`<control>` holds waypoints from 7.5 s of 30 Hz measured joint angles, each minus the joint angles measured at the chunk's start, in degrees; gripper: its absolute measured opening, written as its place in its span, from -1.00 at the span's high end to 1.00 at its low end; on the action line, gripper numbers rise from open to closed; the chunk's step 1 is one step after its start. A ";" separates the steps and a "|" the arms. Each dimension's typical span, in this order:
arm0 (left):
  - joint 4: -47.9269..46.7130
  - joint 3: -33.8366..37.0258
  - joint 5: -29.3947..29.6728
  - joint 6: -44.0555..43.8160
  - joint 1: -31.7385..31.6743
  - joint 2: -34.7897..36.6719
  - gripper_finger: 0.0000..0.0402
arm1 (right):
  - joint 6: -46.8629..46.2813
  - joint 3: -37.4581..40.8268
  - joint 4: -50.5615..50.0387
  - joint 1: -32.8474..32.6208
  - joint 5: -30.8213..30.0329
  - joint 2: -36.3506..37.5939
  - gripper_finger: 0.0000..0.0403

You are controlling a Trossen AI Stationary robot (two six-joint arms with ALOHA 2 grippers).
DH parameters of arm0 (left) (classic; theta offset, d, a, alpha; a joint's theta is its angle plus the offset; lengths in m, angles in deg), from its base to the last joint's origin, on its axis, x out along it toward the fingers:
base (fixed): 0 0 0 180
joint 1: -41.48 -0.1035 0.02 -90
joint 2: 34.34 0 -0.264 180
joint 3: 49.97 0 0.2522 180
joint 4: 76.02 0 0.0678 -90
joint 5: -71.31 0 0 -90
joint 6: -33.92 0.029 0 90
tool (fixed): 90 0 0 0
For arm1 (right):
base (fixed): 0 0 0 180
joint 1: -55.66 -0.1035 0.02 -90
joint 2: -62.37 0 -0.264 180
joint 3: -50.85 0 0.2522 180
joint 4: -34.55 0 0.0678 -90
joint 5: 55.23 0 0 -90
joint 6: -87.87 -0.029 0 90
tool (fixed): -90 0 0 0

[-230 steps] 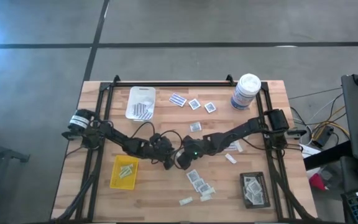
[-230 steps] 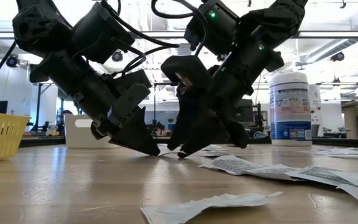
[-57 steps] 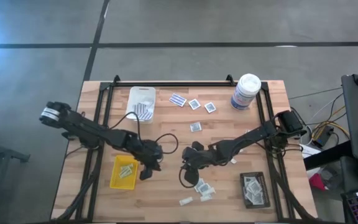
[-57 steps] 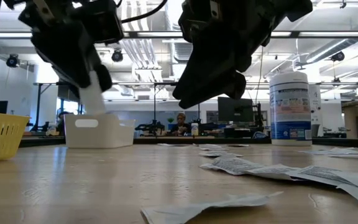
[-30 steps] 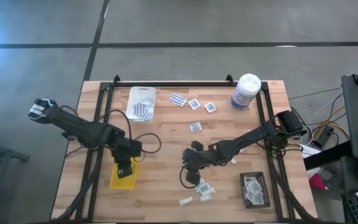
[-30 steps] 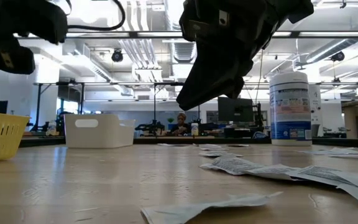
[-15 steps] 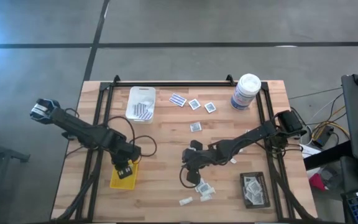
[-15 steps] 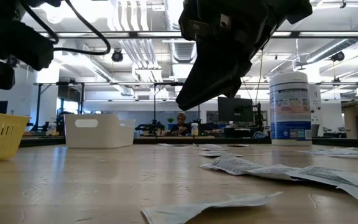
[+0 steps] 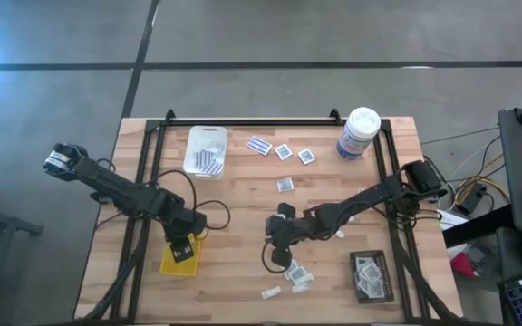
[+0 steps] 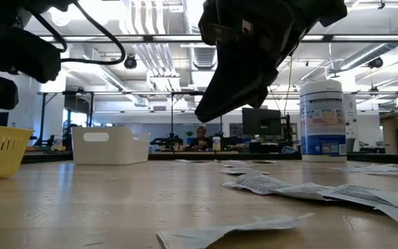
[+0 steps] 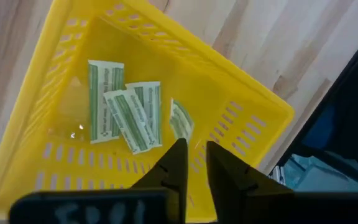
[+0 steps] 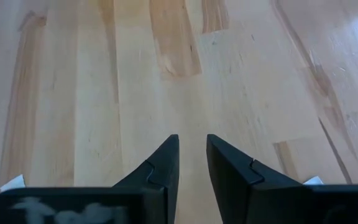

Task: Pick & Place First Aid Supplies
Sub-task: Put the green bandage into the yellow bin, then put the towelette pack into the black bin

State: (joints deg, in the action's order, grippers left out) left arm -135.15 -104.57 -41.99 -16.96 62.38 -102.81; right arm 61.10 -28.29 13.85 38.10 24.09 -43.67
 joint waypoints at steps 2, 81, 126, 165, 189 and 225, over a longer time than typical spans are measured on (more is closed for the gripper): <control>-0.15 0.00 -0.21 -0.03 0.00 0.00 0.67 | 0.00 0.03 -0.02 0.00 0.00 -0.04 0.59; 36.52 -7.56 40.49 42.87 -5.29 -19.15 0.54 | -18.85 1.39 -24.62 0.61 -15.94 -1.46 0.74; 67.26 10.52 35.38 38.88 -5.15 -14.51 0.54 | -13.66 2.24 1.87 3.32 -8.00 -4.17 0.74; 64.20 -0.28 35.13 38.52 -8.55 -33.92 0.54 | -4.89 4.38 -10.84 -0.19 -8.81 4.13 0.74; 63.37 -0.16 31.81 40.22 -8.59 -34.07 0.54 | 41.82 2.58 -7.62 -2.58 -15.27 -5.69 0.40; 66.15 -0.02 26.73 39.06 -8.70 -34.25 0.54 | 49.37 -0.95 2.88 -4.31 -14.33 -10.49 0.48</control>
State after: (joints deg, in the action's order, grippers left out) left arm -68.99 -104.59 -15.26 22.10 53.68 -137.06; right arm 110.47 -29.24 16.73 33.79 9.76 -54.16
